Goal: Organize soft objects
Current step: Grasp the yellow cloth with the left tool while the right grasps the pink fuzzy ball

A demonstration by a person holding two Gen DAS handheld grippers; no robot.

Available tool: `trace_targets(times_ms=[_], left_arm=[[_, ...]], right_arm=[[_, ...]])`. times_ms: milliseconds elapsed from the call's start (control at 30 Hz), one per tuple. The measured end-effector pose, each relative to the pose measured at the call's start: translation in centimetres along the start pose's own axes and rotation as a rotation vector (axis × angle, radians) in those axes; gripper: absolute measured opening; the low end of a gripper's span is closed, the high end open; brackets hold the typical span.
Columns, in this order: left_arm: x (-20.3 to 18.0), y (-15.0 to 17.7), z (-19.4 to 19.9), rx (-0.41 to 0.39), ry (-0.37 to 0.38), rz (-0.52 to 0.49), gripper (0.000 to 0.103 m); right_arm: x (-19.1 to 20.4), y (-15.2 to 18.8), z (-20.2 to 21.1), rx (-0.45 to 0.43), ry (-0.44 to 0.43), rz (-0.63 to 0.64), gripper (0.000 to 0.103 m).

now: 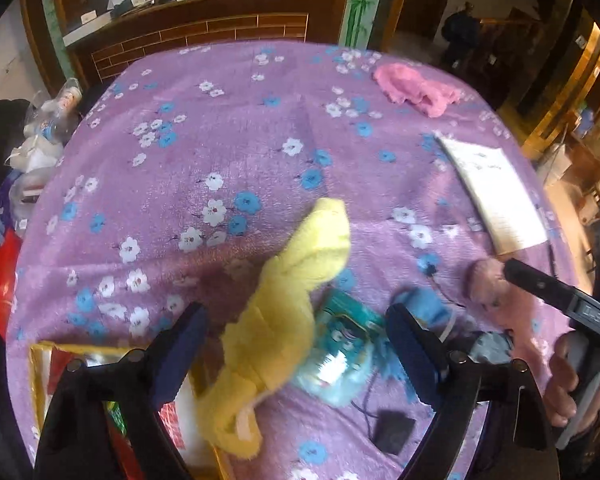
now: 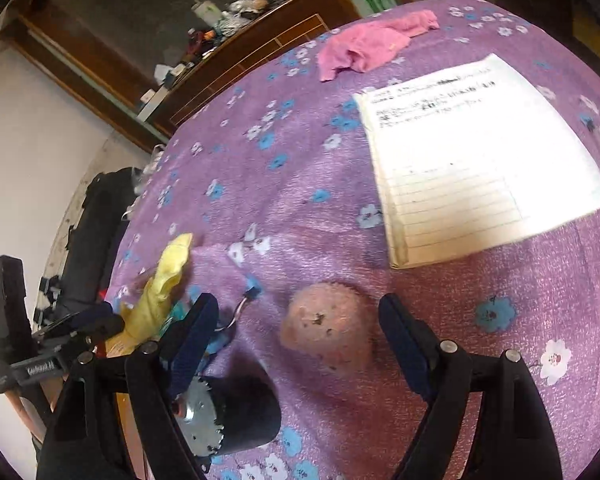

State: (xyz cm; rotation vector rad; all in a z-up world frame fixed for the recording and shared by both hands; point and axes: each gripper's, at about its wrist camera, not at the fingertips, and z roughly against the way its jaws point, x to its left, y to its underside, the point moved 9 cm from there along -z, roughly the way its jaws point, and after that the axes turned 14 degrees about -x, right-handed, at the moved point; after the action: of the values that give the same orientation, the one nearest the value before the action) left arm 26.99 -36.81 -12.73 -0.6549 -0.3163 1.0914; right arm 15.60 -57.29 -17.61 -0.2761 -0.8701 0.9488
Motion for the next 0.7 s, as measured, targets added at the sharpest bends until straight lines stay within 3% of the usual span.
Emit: trace_targets(times_ms=[100, 167, 233, 300, 367, 467, 533, 700], left_arm=[[0.4, 0.6, -1.7, 0.054, -0.012, 0.003, 0.092], [0.3, 1.3, -2.6, 0.086, -0.031, -0.014, 0.085], [0.4, 2.0, -3.1, 0.121, -0.060, -0.036, 0.063], [0.6, 2.3, -3.4, 0.132, -0.101, -0.047, 0.049], [0.5, 2.6, -3.1, 0.131, -0.106, -0.049, 0.047], [0.2, 2.6, -2.0, 0.100, -0.114, -0.069, 0.046], [0.3, 2.5, -0.7, 0.058, -0.141, -0.065, 0.046], [-0.6, 2.7, 2.9, -0.030, -0.160, -0.054, 0.046]], right_arm=[[0.0, 0.1, 0.1, 0.001, 0.013, -0.001, 0.081], [-0.1, 0.2, -0.1, 0.006, 0.015, -0.006, 0.077], [-0.3, 0.4, -0.6, 0.015, 0.032, -0.002, 0.073], [-0.4, 0.8, -1.0, 0.032, 0.043, -0.002, 0.064], [-0.2, 1.1, -1.2, 0.031, 0.061, 0.012, 0.046], [0.0, 1.2, -1.1, 0.020, 0.103, 0.066, 0.028], [0.3, 1.2, -0.9, 0.021, 0.087, 0.061, 0.023], [2.0, 0.7, 0.3, -0.040, 0.043, 0.100, 0.019]])
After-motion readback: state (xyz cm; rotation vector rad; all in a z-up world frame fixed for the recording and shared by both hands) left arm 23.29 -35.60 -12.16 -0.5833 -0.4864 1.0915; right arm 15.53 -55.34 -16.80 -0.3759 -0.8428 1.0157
